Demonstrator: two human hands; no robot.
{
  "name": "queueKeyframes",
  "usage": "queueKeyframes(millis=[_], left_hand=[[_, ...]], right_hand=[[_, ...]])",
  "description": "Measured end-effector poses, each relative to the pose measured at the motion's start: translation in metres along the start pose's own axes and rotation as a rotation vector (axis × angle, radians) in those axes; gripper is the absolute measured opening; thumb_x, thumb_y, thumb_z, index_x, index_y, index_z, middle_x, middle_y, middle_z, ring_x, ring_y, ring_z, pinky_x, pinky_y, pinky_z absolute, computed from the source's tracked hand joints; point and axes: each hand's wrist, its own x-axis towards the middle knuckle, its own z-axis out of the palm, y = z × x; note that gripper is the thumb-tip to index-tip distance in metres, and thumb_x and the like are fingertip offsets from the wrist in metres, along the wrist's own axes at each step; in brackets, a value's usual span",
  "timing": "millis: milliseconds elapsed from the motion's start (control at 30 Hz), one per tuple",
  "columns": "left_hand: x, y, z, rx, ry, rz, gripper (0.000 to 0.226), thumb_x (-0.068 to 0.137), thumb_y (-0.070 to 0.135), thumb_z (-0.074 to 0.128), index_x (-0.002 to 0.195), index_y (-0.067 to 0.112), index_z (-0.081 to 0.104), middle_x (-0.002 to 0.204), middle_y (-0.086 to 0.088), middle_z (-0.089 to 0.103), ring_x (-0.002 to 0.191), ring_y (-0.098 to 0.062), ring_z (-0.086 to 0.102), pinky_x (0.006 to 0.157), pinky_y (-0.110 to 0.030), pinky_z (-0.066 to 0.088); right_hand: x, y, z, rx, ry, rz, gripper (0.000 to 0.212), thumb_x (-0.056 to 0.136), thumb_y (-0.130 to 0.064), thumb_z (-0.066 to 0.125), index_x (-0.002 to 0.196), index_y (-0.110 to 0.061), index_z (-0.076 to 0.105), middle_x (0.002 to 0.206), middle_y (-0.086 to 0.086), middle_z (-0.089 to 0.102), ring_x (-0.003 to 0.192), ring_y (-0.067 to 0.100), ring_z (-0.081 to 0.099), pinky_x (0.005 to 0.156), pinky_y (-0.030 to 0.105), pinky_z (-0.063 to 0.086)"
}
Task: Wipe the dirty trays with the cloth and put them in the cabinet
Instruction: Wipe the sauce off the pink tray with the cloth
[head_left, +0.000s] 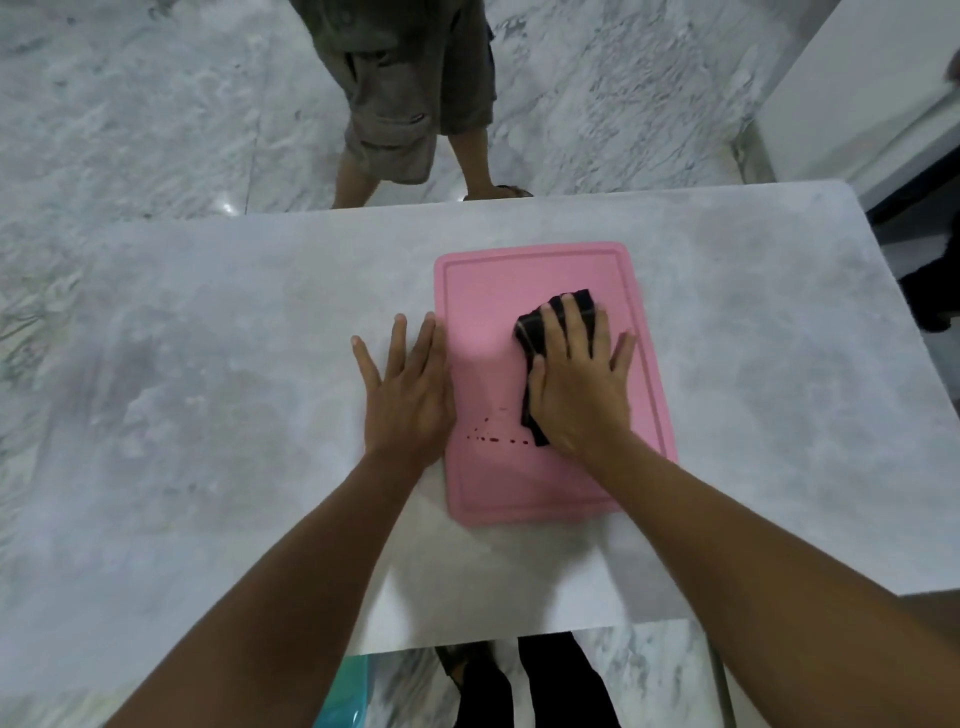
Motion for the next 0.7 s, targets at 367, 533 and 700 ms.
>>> queueKeyframes(millis=[367, 533, 700], left_hand=[[0.0, -0.002, -0.001, 0.189, -0.091, 0.037, 0.06, 0.101, 0.04, 0.043, 0.155, 0.018, 0.031, 0.163, -0.008, 0.025, 0.15, -0.041, 0.016, 0.108, -0.079, 0.008], [0.002, 0.002, -0.005, 0.091, -0.065, -0.035, 0.055, 0.101, 0.028, 0.029, 0.154, 0.015, 0.029, 0.162, -0.005, 0.029, 0.152, -0.037, 0.013, 0.11, -0.078, 0.002], [0.001, 0.005, -0.007, 0.096, -0.068, -0.06, 0.055, 0.106, 0.032, 0.017, 0.159, 0.013, 0.017, 0.164, -0.003, 0.025, 0.153, -0.035, 0.01, 0.111, -0.076, 0.0]], right_hand=[[-0.028, -0.074, 0.019, 0.131, -0.063, -0.098, 0.07, 0.093, -0.04, 0.022, 0.16, -0.021, 0.017, 0.169, 0.003, 0.008, 0.155, 0.034, 0.006, 0.117, 0.071, 0.007], [-0.032, -0.055, 0.022, 0.085, -0.042, -0.2, 0.061, 0.105, -0.041, 0.026, 0.161, -0.024, 0.011, 0.17, 0.0, 0.003, 0.155, 0.032, 0.006, 0.117, 0.071, 0.007], [-0.053, -0.03, 0.016, 0.022, -0.031, -0.173, 0.059, 0.103, -0.044, 0.028, 0.159, -0.026, 0.023, 0.169, 0.002, 0.014, 0.153, 0.033, 0.016, 0.117, 0.07, 0.01]])
